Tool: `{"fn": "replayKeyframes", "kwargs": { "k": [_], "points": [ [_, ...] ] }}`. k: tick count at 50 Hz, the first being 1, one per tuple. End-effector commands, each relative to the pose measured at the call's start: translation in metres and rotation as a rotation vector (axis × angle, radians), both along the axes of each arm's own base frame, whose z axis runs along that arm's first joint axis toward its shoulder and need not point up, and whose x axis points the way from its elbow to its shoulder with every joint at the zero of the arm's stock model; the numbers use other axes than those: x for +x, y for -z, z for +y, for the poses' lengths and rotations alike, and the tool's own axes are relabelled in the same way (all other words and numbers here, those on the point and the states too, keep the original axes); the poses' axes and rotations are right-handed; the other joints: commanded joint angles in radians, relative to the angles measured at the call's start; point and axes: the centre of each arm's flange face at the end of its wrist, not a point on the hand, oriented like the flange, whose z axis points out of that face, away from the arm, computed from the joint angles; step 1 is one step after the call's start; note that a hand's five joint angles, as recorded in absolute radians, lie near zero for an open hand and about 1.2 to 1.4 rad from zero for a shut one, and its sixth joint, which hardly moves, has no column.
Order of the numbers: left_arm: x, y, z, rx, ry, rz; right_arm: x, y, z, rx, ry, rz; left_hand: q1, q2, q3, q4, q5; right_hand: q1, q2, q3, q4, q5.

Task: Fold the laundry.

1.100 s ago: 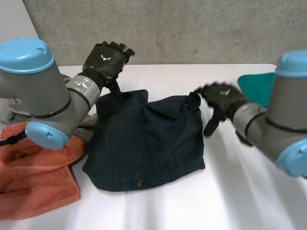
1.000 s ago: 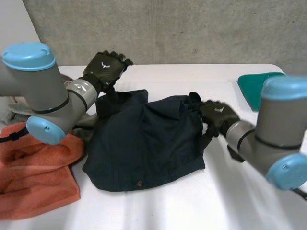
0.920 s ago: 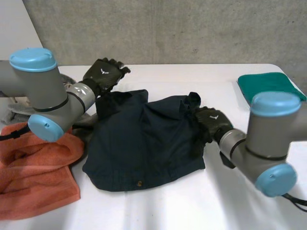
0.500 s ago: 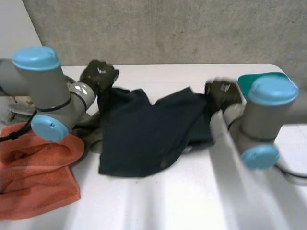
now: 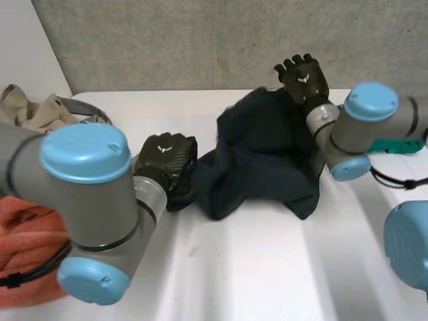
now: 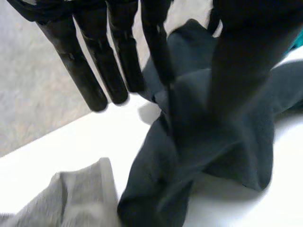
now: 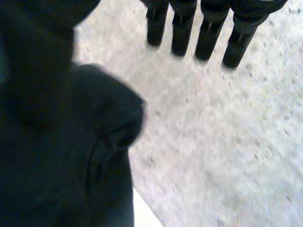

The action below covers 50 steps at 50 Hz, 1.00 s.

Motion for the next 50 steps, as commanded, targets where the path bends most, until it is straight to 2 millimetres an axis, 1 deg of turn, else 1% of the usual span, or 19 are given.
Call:
{"fn": "replayKeyframes", "kwargs": {
  "k": [1,4,5,8,11,16,19,23,27,33,37,38,40,41,42,44,48,49,50],
  "points": [
    [0.014,-0.006,-0.019,0.001,-0.092,-0.051,-0.027,-0.020,-0.002,-0.027,0.161,-0.073,-0.419,-0.468,-0.474,-0.488,-0.487,-0.099,-0.095,-0.115,-0.116,-0.108],
    [0.021,-0.021,-0.017,-0.015,-0.096,-0.044,-0.035,-0.050,0.008,-0.014,0.156,-0.146,-0.419,-0.468,-0.474,-0.488,-0.487,-0.099,-0.095,-0.115,-0.116,-0.108],
    [0.025,-0.030,-0.014,-0.029,-0.094,-0.036,-0.043,-0.068,0.018,0.005,0.156,-0.185,-0.419,-0.468,-0.474,-0.488,-0.487,-0.099,-0.095,-0.115,-0.116,-0.108],
    [0.034,-0.042,-0.002,-0.045,-0.075,-0.016,-0.057,-0.092,0.043,0.083,0.138,-0.236,-0.419,-0.468,-0.474,-0.488,-0.487,-0.099,-0.095,-0.115,-0.116,-0.108],
    [0.038,-0.043,0.011,-0.037,-0.035,-0.013,-0.064,-0.096,0.065,0.179,0.112,-0.221,-0.419,-0.468,-0.474,-0.488,-0.487,-0.099,-0.095,-0.115,-0.116,-0.108],
    [0.035,-0.018,0.050,0.043,0.117,-0.050,-0.072,-0.071,0.119,0.483,0.044,-0.115,-0.419,-0.468,-0.474,-0.488,-0.487,-0.029,-0.024,-0.045,-0.046,-0.038],
    [0.024,-0.005,0.069,0.031,0.197,-0.065,-0.077,-0.053,0.139,0.619,0.028,-0.082,-0.419,-0.468,-0.474,-0.488,-0.487,0.050,0.055,0.034,0.033,0.041],
    [0.009,0.011,0.066,-0.050,0.212,-0.097,-0.078,-0.016,0.167,0.771,-0.014,-0.054,-0.419,-0.468,-0.474,-0.488,-0.487,0.048,0.052,0.032,0.030,0.039],
    [-0.009,0.024,0.049,-0.162,0.214,-0.147,-0.073,0.012,0.172,0.769,-0.016,-0.064,-0.419,-0.468,-0.474,-0.488,-0.487,0.045,0.049,0.029,0.027,0.036],
    [-0.034,0.042,0.022,-0.306,0.245,-0.238,-0.067,0.045,0.162,0.698,0.054,-0.066,-0.419,-0.468,-0.474,-0.488,-0.487,0.074,0.078,0.058,0.057,0.065],
    [-0.045,0.060,0.005,-0.330,0.254,-0.316,-0.064,0.059,0.153,0.660,0.114,-0.050,-0.357,-0.406,-0.412,-0.426,-0.425,0.290,0.295,0.274,0.273,0.282],
    [-0.046,0.066,-0.001,-0.328,0.247,-0.343,-0.063,0.060,0.147,0.630,0.136,-0.046,-0.124,-0.173,-0.179,-0.193,-0.192,0.550,0.555,0.534,0.533,0.541],
    [-0.046,0.069,-0.007,-0.322,0.235,-0.369,-0.064,0.056,0.140,0.589,0.155,-0.046,0.223,0.174,0.168,0.154,0.155,0.847,0.852,0.831,0.830,0.839],
    [-0.044,0.065,-0.012,-0.321,0.210,-0.379,-0.066,0.050,0.134,0.548,0.168,-0.042,0.684,0.635,0.629,0.615,0.616,1.120,1.124,1.104,1.103,1.111],
    [-0.043,0.060,-0.014,-0.326,0.195,-0.377,-0.067,0.045,0.131,0.524,0.170,-0.043,0.801,0.752,0.747,0.733,0.733,1.122,1.127,1.106,1.105,1.114],
    [-0.038,0.050,-0.017,-0.332,0.159,-0.372,-0.068,0.033,0.129,0.485,0.166,-0.041,0.802,0.754,0.748,0.734,0.735,1.122,1.127,1.106,1.105,1.114],
    [-0.022,-0.002,-0.019,-0.388,0.049,-0.288,-0.069,-0.019,0.130,0.354,0.121,-0.008,0.802,0.754,0.748,0.734,0.735,1.122,1.127,1.106,1.105,1.114],
    [-0.012,-0.029,-0.018,-0.418,0.007,-0.234,-0.070,-0.042,0.136,0.310,0.096,0.029,0.802,0.754,0.748,0.734,0.735,1.122,1.127,1.106,1.105,1.114],
    [-0.006,-0.044,-0.016,-0.435,-0.012,-0.202,-0.071,-0.054,0.139,0.292,0.083,0.051,0.802,0.754,0.748,0.734,0.735,1.122,1.127,1.106,1.105,1.114]
  ]
}}
